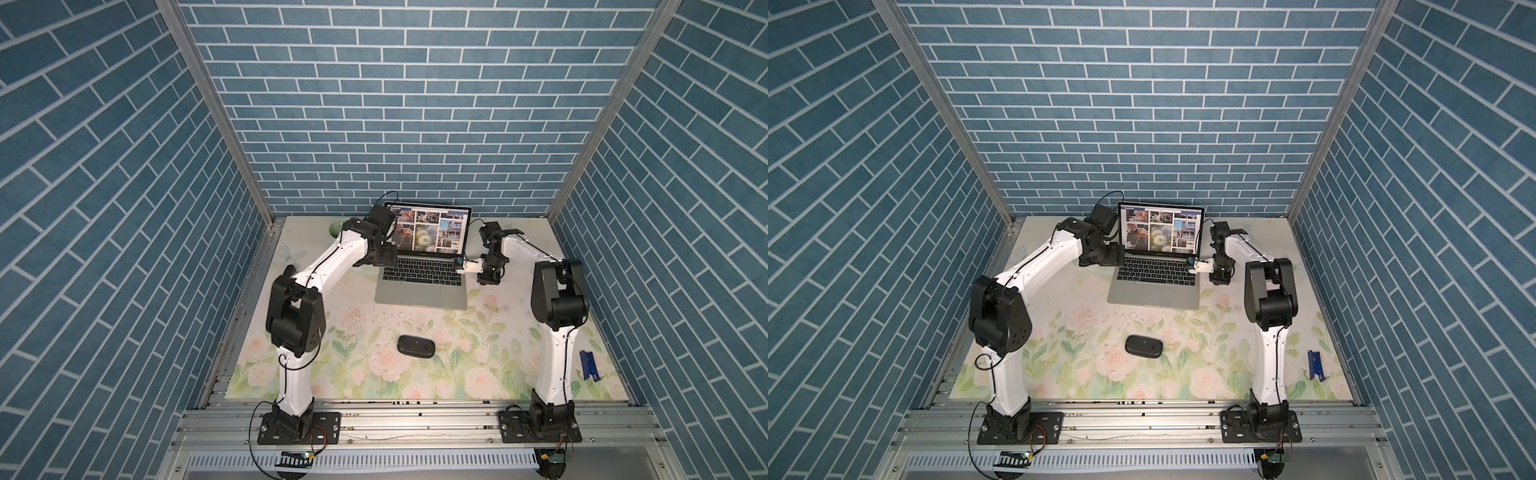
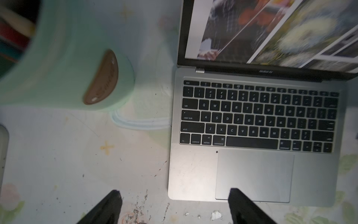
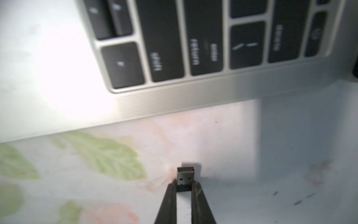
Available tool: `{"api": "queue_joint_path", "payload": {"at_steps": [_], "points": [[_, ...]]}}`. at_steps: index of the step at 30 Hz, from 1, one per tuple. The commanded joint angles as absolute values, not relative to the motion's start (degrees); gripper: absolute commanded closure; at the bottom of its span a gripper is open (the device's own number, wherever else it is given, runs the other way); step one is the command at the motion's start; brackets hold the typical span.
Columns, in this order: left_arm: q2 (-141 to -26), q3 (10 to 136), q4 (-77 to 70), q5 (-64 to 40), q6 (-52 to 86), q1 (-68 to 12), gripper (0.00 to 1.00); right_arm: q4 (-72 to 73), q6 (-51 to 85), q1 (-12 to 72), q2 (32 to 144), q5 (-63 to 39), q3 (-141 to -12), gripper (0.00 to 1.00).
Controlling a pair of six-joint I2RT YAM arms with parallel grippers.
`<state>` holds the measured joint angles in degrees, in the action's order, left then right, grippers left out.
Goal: Remove the wireless mouse receiver from the laptop
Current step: Insert the USB plug into the mouse.
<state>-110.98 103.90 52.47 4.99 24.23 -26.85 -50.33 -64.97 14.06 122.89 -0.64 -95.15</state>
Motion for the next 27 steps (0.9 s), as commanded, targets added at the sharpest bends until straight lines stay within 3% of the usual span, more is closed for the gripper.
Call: {"api": "queue_joint_path", "payload": {"at_steps": [1, 17, 27], "points": [[-105.9, 102.11, 51.43, 7.97, 25.3, -27.8, 0.08, -53.87, -59.67, 17.71, 115.45, -1.68, -92.13, 1.0], [-85.85, 70.87, 39.02, 4.56, 31.2, -28.13, 0.07, -57.7, -31.51, 43.79, 95.3, 1.13, -76.14, 1.0], [-77.81, 57.93, 34.92, 2.28, 34.44, -28.15, 0.08, -54.4, -10.95, 58.17, 95.22, 6.06, -72.8, 1.0]]}}
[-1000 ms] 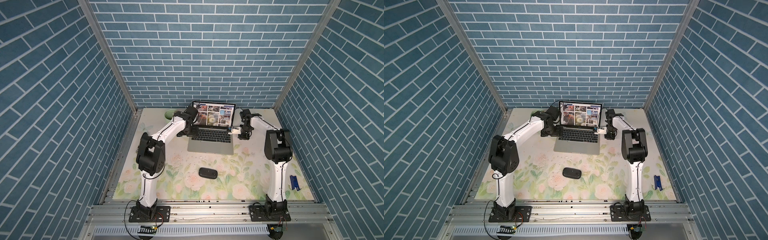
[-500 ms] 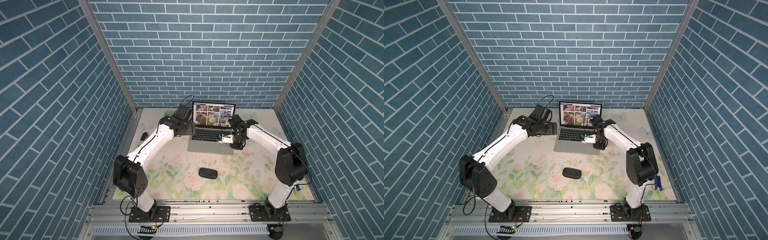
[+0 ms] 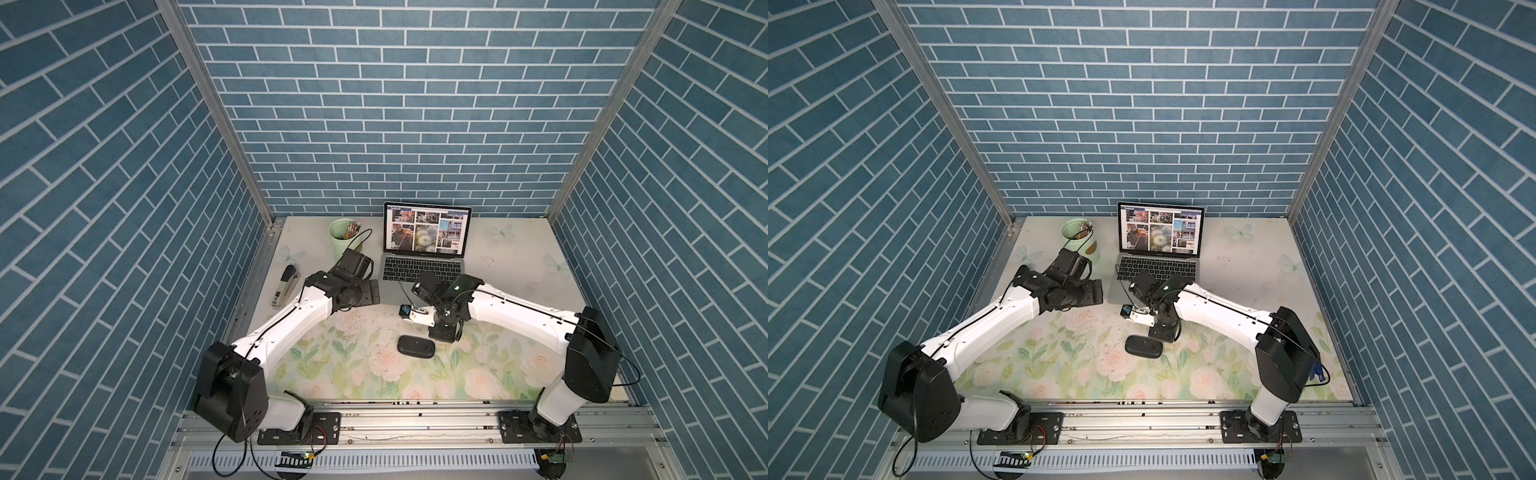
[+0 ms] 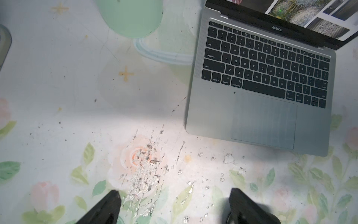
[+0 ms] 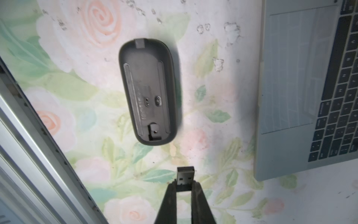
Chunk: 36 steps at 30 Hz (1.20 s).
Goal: Remove the wireless mouse receiver from the laptop
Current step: Insert the USB plug into the mouse.
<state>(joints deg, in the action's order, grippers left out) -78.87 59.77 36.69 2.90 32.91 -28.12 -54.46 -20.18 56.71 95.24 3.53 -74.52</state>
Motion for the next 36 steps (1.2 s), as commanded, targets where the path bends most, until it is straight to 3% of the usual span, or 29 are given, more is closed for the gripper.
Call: {"api": "queue_joint_path", "payload": {"at_steps": [1, 17, 36], "points": [[-77.38, 57.47, 34.66, 2.16, 34.54, -28.14, 0.07, -53.62, -9.88, 58.76, 95.19, 6.03, -72.24, 1.0], [-78.45, 55.46, 33.62, 0.11, 35.04, -28.23, 0.07, -47.64, -13.69, 61.44, 101.05, 2.0, -70.07, 1.0], [-81.1, 56.9, 33.75, -0.87, 34.58, -28.37, 0.08, -50.87, -23.36, 58.03, 102.3, 2.42, -69.63, 1.0]]}}
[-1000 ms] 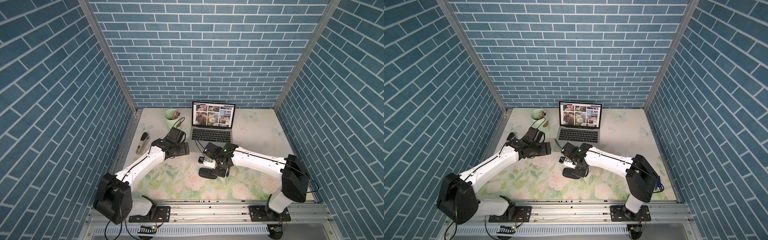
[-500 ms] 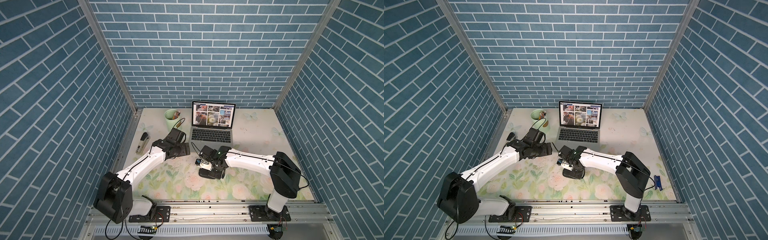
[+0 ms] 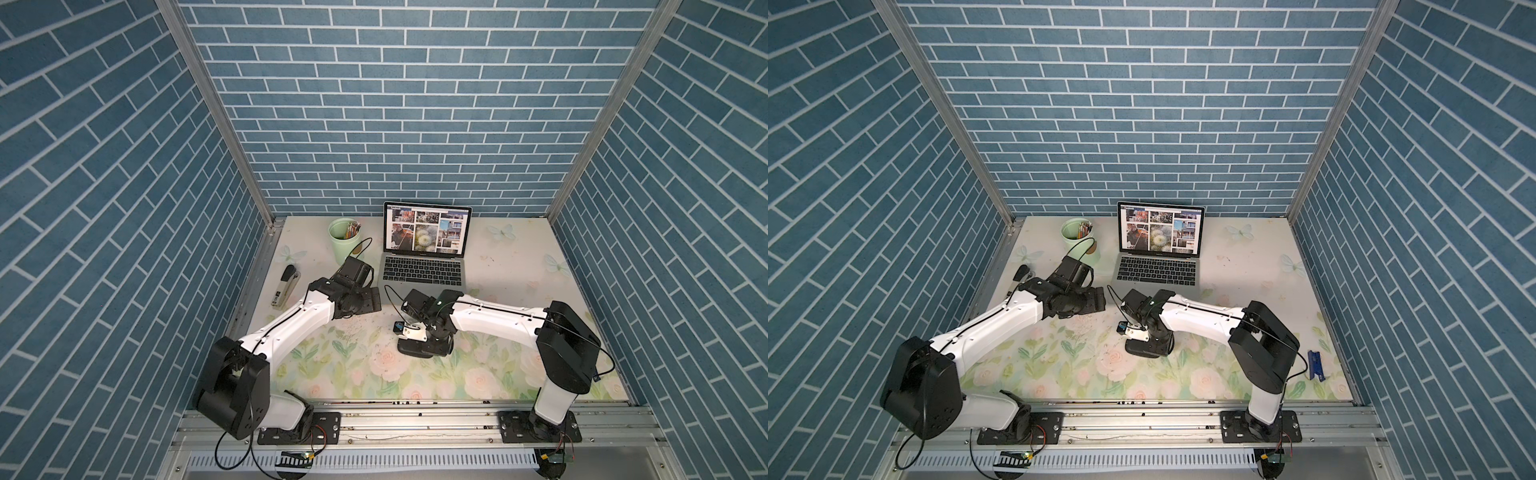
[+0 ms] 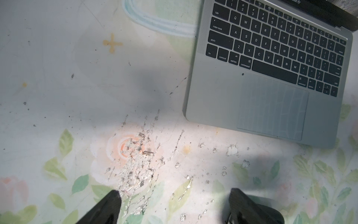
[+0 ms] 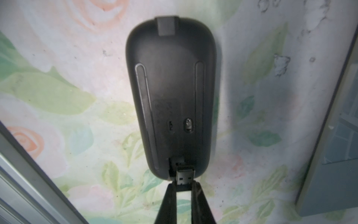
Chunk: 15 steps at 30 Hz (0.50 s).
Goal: Remove the wireless mouse receiver from the laptop
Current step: Insert the USB plug into the mouse.
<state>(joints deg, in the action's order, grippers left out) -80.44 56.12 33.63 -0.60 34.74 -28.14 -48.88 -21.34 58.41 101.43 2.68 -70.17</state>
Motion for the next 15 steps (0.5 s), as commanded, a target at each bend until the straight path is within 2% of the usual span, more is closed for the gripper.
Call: {"api": "queue_joint_path", "payload": {"at_steps": [1, 15], "points": [[-81.34, 56.95, 33.75, -0.88, 34.54, -28.32, 0.08, -50.8, -23.37, 58.05, 102.47, 2.33, -69.84, 1.0], [-81.95, 57.12, 33.8, -0.97, 34.13, -28.32, 0.08, -50.81, -23.03, 58.22, 103.8, 1.58, -71.46, 1.0]]}}
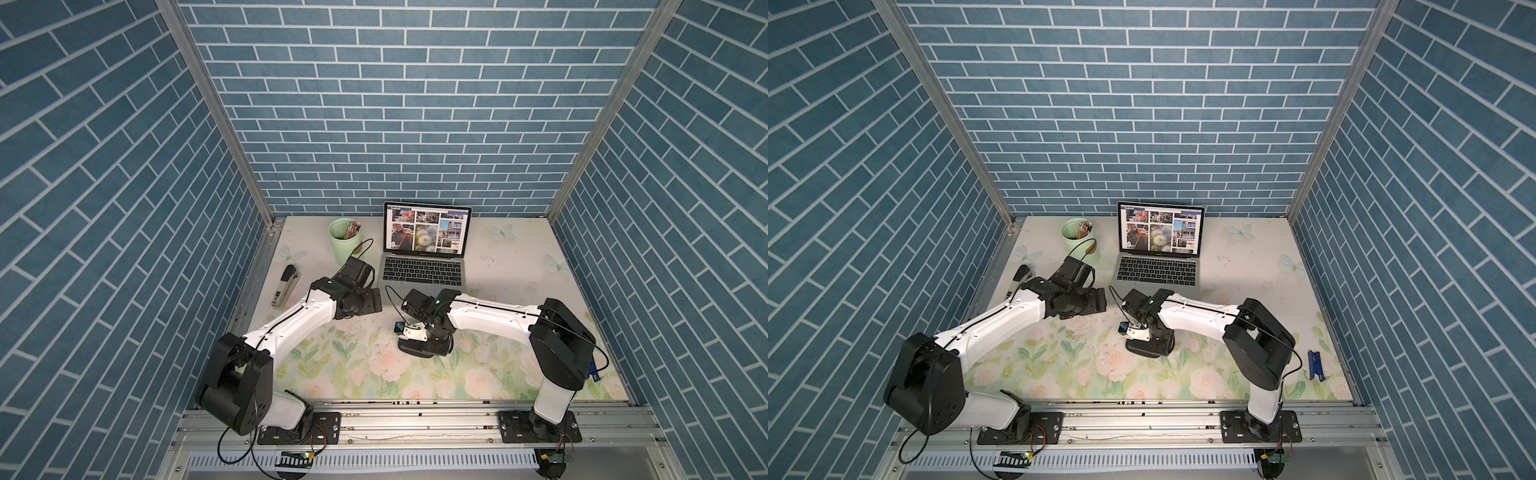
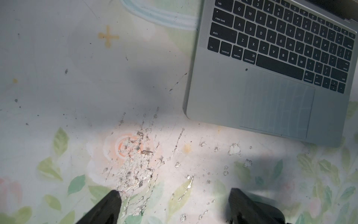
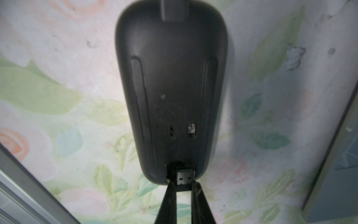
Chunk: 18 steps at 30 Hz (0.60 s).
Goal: Remove the wireless mouse receiver from the laptop
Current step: Insert the USB plug into the mouse.
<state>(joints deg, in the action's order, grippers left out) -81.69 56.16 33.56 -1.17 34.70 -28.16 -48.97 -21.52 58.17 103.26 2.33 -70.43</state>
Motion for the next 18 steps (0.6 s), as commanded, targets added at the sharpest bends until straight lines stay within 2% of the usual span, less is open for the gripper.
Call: {"api": "queue_joint_path", "payload": {"at_steps": [1, 18], "points": [[-81.91, 57.06, 33.77, -0.97, 34.17, -28.31, 0.08, -50.93, -23.02, 58.2, 103.8, 1.62, -71.62, 1.0], [-81.66, 56.69, 33.66, -1.03, 34.1, -28.37, 0.08, -51.68, -22.94, 59.15, 103.89, 1.23, -72.31, 1.0]]}}
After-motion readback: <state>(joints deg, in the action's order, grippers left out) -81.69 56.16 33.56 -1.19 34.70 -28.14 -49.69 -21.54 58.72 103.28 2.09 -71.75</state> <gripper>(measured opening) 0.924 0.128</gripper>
